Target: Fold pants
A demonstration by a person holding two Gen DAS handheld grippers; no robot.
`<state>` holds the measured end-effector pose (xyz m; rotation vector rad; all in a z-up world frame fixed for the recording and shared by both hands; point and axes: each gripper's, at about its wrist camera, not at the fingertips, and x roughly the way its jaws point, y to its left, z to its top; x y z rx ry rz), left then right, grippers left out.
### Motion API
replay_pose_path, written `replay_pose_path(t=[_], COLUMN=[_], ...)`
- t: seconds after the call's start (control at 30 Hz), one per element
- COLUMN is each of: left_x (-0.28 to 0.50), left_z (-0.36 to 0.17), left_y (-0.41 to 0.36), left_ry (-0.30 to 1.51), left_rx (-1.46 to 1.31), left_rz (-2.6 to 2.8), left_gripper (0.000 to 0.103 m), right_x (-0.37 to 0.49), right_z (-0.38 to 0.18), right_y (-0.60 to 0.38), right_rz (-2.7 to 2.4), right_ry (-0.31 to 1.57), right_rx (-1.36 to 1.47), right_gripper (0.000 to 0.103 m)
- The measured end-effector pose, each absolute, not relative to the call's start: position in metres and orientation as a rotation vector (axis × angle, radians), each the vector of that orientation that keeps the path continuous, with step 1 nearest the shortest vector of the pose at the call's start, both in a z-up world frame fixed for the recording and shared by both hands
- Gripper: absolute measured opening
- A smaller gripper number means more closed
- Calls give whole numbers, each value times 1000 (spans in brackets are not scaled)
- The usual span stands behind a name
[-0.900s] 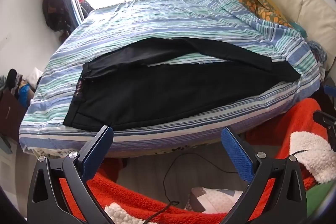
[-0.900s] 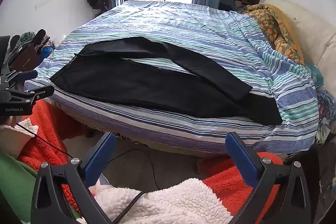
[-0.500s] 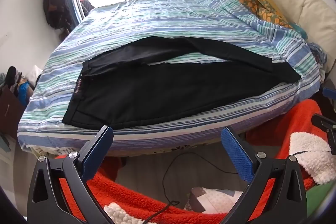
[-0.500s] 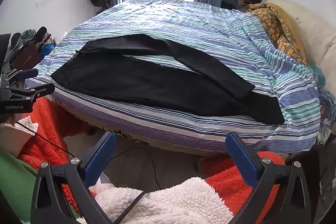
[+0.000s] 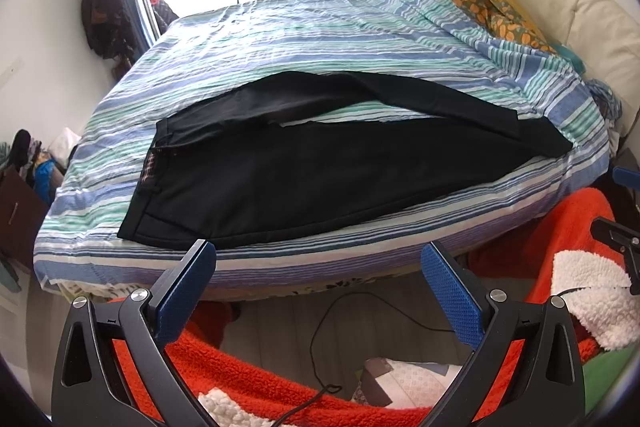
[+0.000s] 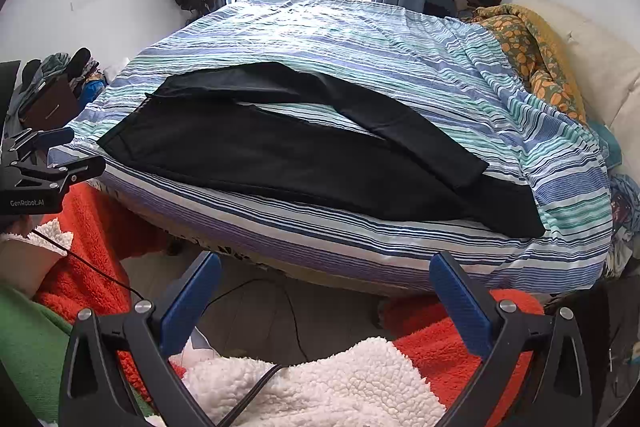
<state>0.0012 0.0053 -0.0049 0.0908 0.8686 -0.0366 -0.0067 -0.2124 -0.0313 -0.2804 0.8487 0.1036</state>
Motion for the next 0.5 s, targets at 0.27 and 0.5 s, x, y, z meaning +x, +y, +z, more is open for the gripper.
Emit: replay_pose_path(t=[0.27, 0.5], left_x=[1, -1], left_z=[-3, 0], left_y=[4, 0], left_ry=[861, 849], left_rx=[95, 105], left_rz=[-38, -33], left_gripper=[102, 102], right_x=[-6, -9], right_z=[-31, -29], right_y=[-212, -216], right_rz=[104, 97], right_ry=[848, 831], right_rx=[-278, -267], right_gripper=[103, 103])
